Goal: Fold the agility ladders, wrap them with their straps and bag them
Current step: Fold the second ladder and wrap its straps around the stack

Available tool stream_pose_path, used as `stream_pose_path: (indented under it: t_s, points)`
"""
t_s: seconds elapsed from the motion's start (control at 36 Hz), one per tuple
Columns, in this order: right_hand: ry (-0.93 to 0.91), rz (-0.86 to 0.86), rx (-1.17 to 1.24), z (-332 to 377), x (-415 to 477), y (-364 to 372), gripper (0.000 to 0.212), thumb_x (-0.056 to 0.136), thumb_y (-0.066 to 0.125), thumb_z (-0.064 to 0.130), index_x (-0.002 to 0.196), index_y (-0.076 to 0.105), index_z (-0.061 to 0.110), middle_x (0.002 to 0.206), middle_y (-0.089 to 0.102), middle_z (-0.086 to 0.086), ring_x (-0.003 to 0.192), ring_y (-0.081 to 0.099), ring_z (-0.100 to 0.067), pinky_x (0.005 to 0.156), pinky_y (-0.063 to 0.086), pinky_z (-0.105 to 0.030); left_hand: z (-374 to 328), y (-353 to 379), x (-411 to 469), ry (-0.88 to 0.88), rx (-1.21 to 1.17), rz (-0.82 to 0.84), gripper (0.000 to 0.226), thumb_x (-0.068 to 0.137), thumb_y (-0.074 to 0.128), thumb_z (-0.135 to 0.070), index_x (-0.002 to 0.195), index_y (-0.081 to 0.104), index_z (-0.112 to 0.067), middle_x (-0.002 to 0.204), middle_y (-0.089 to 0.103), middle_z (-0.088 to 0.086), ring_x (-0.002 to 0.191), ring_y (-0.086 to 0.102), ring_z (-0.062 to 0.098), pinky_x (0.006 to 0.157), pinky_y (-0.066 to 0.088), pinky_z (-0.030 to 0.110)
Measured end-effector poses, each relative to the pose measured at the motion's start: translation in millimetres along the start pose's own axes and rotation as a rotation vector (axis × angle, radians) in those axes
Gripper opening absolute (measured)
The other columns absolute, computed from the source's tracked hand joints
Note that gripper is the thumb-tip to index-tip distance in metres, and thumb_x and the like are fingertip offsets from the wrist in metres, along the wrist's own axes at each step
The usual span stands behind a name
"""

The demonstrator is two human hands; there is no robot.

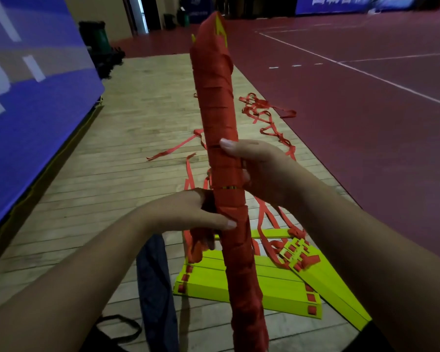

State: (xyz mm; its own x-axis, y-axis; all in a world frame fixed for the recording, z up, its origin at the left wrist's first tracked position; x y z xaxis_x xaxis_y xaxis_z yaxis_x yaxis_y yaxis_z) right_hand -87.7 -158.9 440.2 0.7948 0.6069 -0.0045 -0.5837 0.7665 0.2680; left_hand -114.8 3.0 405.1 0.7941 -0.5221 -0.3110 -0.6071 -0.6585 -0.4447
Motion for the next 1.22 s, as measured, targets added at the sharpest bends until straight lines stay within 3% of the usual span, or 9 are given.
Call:
stream_pose_path:
  t_s: [0.14, 0.36, 0.47, 0.56, 0.67, 0.81, 0.97, 1.08, 1.22]
  points:
    - [-0.004, -0.154, -0.167, -7.7, 2.4, -6.9, 0.041, 0.084, 0.078, 0.015, 0.121, 0.060, 0.006, 0.098, 0.071, -0.006, 0.095, 0.070, -0.023, 0.086, 0.059, -0.040, 13.4, -12.5, 1.5, -0.128, 0.241, 0.007, 0.049, 0.076, 0.072, -0.057, 0.099, 0.070, -0.014, 0.075, 0.075, 0.004, 0.068, 0.071, 0.020, 0.071, 0.057, 0.037]
    - [-0.050, -0.458, -0.281, -24.1, 6.5, -2.4, 0.023, 0.087, 0.077, 0.023, 0.102, 0.059, 0.023, 0.109, 0.067, -0.012, 0.105, 0.066, -0.028, 0.091, 0.053, -0.039, 0.7, 20.8, 15.7, -0.057, 0.405, -0.350, 0.049, 0.071, 0.078, -0.063, 0.101, 0.058, -0.030, 0.085, 0.063, -0.015, 0.077, 0.059, 0.001, 0.072, 0.051, 0.025]
    - [-0.042, -0.508, -0.255, -27.8, 8.9, 2.8, 0.024, 0.089, 0.075, 0.028, 0.100, 0.054, 0.031, 0.115, 0.065, -0.011, 0.104, 0.064, -0.026, 0.083, 0.051, -0.034, 3.0, 31.6, 23.6, -0.098, 0.506, -0.526, 0.056, 0.073, 0.072, -0.069, 0.106, 0.063, -0.024, 0.087, 0.067, -0.006, 0.080, 0.065, 0.014, 0.073, 0.056, 0.032]
    - [0.010, -0.444, -0.290, -24.9, 9.3, 3.0, 0.019, 0.090, 0.073, 0.031, 0.103, 0.060, 0.025, 0.115, 0.067, -0.015, 0.108, 0.064, -0.031, 0.097, 0.050, -0.043, 12.9, 29.1, 26.9, -0.044, 0.335, -0.468, 0.039, 0.072, 0.076, -0.060, 0.098, 0.068, -0.031, 0.081, 0.070, -0.010, 0.077, 0.068, 0.010, 0.075, 0.059, 0.037]
    - [-0.019, -0.238, -0.289, -2.9, 5.8, -5.2, 0.038, 0.085, 0.073, 0.040, 0.114, 0.062, 0.018, 0.112, 0.068, -0.006, 0.107, 0.065, -0.022, 0.094, 0.053, -0.039, 8.3, 18.1, 21.0, 0.054, 0.140, -0.238, 0.013, 0.083, 0.079, -0.032, 0.087, 0.067, -0.031, 0.072, 0.070, -0.017, 0.070, 0.066, 0.000, 0.063, 0.049, 0.017]
    - [-0.017, 0.047, -0.107, 3.3, -2.7, -9.7, 0.032, 0.089, 0.061, 0.022, 0.116, 0.056, 0.005, 0.100, 0.068, -0.010, 0.096, 0.067, -0.024, 0.089, 0.056, -0.037, 7.5, 16.9, 12.0, 0.129, 0.132, -0.069, 0.043, 0.082, 0.080, -0.036, 0.117, 0.068, -0.015, 0.107, 0.074, 0.004, 0.095, 0.072, 0.020, 0.088, 0.058, 0.040]
    - [-0.043, -0.151, -0.163, 1.0, -1.1, -9.1, 0.028, 0.088, 0.072, 0.024, 0.111, 0.060, 0.014, 0.087, 0.064, 0.000, 0.081, 0.065, -0.013, 0.079, 0.055, -0.033, 6.3, 4.7, 13.8, -0.049, 0.162, 0.023, 0.052, 0.081, 0.077, -0.048, 0.125, 0.063, -0.025, 0.108, 0.075, -0.006, 0.095, 0.074, 0.017, 0.091, 0.059, 0.040]
    - [-0.049, -0.287, -0.233, -6.9, 1.3, -7.0, 0.028, 0.087, 0.076, 0.027, 0.110, 0.062, 0.018, 0.092, 0.065, -0.002, 0.089, 0.066, -0.018, 0.081, 0.057, -0.034, 8.6, 4.0, 16.1, -0.065, 0.192, -0.097, 0.042, 0.081, 0.081, -0.037, 0.116, 0.065, -0.018, 0.086, 0.077, -0.002, 0.078, 0.074, 0.017, 0.077, 0.061, 0.036]
    - [-0.059, -0.414, -0.230, -9.7, 2.0, -4.5, 0.026, 0.087, 0.077, 0.032, 0.104, 0.062, 0.018, 0.092, 0.066, -0.003, 0.092, 0.067, -0.019, 0.084, 0.054, -0.035, 7.3, 15.5, 20.7, -0.003, 0.131, -0.206, 0.047, 0.075, 0.084, -0.040, 0.116, 0.065, -0.025, 0.097, 0.074, -0.010, 0.085, 0.072, 0.008, 0.077, 0.061, 0.031]
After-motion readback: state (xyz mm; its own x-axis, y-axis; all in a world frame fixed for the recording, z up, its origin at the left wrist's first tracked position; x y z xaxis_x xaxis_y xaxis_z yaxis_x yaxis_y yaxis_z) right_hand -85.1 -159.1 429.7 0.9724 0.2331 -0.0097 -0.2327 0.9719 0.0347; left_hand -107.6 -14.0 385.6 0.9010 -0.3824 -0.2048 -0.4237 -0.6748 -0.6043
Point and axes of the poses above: each hand's wrist, its own x-axis towards the middle knuckle, its own y-axis out of the palm, z = x × y, the point moved 2 cm from there along x, towards the middle knuckle
